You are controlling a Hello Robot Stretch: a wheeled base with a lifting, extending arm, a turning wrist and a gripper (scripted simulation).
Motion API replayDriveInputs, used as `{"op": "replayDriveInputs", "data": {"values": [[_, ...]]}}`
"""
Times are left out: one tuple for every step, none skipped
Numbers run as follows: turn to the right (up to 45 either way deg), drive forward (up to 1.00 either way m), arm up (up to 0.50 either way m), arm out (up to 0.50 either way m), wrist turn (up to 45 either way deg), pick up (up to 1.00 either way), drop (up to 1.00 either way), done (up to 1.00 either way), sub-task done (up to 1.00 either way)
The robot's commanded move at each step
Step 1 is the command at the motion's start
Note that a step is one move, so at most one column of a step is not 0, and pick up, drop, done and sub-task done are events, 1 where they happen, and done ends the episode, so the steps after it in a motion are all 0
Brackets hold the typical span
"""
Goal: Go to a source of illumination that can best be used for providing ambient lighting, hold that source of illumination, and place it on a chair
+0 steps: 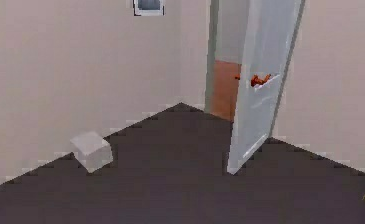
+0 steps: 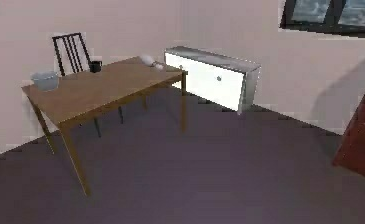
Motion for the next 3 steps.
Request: {"op": "replayDriveInputs", "data": {"values": [[0.0, 1.0, 0.0, 0.0, 0.0, 0.0, 0.0, 0.0, 0.0], [0.0, 0.85, 0.0, 0.0, 0.0, 0.0, 0.0, 0.0, 0.0], [39.0, 0.0, 0.0, 0.0, 0.0, 0.0, 0.0, 0.0, 0.0]]}}
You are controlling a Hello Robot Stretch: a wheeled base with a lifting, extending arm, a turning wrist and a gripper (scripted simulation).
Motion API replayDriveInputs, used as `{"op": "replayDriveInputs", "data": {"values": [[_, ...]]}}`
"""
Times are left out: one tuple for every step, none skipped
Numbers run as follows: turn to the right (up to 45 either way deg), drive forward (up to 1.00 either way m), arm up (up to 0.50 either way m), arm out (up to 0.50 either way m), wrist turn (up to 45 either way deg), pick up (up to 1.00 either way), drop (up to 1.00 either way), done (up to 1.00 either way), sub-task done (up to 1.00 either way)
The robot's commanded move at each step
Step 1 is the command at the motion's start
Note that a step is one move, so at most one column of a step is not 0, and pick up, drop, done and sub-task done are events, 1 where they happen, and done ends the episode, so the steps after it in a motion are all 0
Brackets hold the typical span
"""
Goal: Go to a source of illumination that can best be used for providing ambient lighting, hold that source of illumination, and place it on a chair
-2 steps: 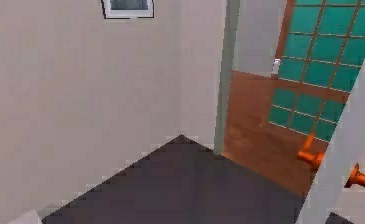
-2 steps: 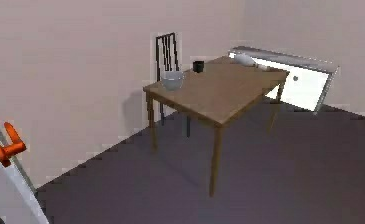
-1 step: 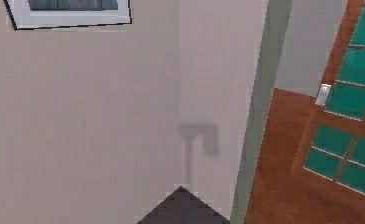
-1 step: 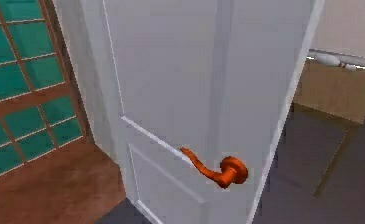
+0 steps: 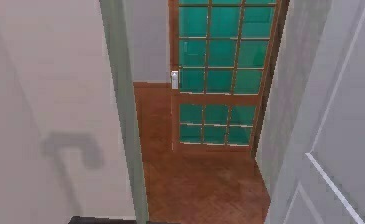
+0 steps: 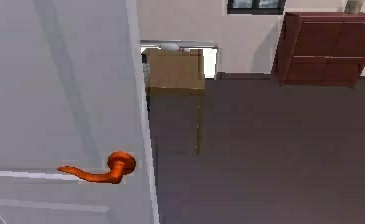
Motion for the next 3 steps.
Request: {"op": "replayDriveInputs", "data": {"values": [[3.0, 0.0, 0.0, 0.0, 0.0, 0.0, 0.0, 0.0, 0.0], [0.0, 1.0, 0.0, 0.0, 0.0, 0.0, 0.0, 0.0, 0.0], [-3.0, 0.0, 0.0, 0.0, 0.0, 0.0, 0.0, 0.0, 0.0]]}}
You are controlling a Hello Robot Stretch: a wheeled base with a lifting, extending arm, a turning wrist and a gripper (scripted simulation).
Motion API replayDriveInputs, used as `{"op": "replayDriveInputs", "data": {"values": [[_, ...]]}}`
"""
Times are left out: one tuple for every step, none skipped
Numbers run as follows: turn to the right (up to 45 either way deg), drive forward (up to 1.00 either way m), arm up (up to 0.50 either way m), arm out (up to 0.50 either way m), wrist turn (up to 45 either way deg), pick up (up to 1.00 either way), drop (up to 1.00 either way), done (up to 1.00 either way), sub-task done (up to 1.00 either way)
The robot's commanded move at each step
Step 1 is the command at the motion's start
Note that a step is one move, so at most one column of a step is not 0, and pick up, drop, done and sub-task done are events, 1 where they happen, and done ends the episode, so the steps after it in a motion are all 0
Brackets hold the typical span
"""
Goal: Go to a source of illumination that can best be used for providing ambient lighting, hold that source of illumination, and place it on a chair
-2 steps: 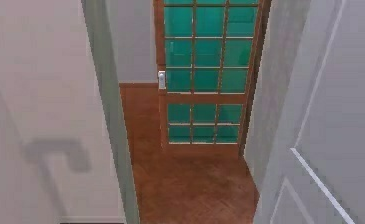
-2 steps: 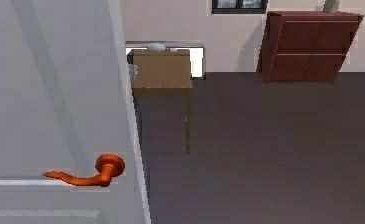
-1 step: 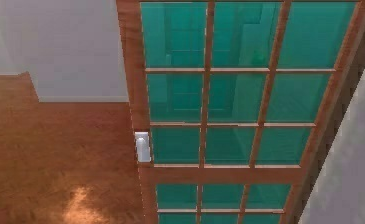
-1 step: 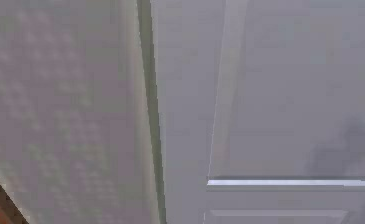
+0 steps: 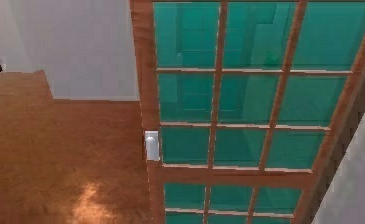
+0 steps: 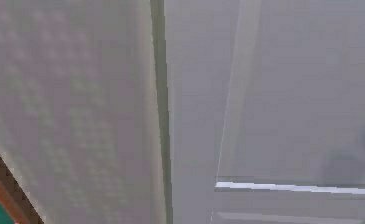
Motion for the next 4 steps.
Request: {"op": "replayDriveInputs", "data": {"values": [[3.0, 0.0, 0.0, 0.0, 0.0, 0.0, 0.0, 0.0, 0.0], [0.0, 0.3, 0.0, 0.0, 0.0, 0.0, 0.0, 0.0, 0.0], [-45.0, 0.0, 0.0, 0.0, 0.0, 0.0, 0.0, 0.0, 0.0], [-45.0, 0.0, 0.0, 0.0, 0.0, 0.0, 0.0, 0.0, 0.0]]}}
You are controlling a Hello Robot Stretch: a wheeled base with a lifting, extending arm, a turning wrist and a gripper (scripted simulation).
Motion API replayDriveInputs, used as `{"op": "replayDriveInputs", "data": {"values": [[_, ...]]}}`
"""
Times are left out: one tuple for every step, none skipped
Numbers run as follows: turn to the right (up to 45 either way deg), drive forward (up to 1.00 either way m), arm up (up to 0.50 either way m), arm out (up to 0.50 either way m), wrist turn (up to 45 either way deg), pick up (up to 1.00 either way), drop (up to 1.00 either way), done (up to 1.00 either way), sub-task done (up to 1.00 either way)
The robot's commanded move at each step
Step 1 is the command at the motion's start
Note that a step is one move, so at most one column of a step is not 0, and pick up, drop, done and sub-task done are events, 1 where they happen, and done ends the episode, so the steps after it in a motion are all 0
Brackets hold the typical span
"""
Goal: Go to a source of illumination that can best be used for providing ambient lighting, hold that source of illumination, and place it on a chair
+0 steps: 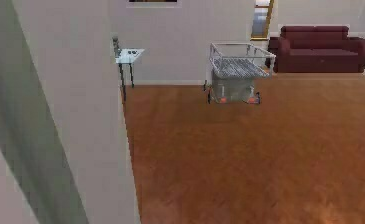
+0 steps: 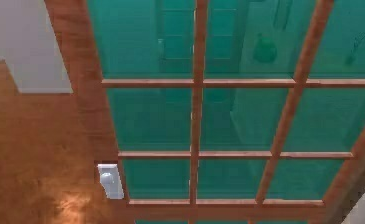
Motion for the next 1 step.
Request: {"op": "replayDriveInputs", "data": {"values": [[-45.0, 0.0, 0.0, 0.0, 0.0, 0.0, 0.0, 0.0, 0.0]]}}
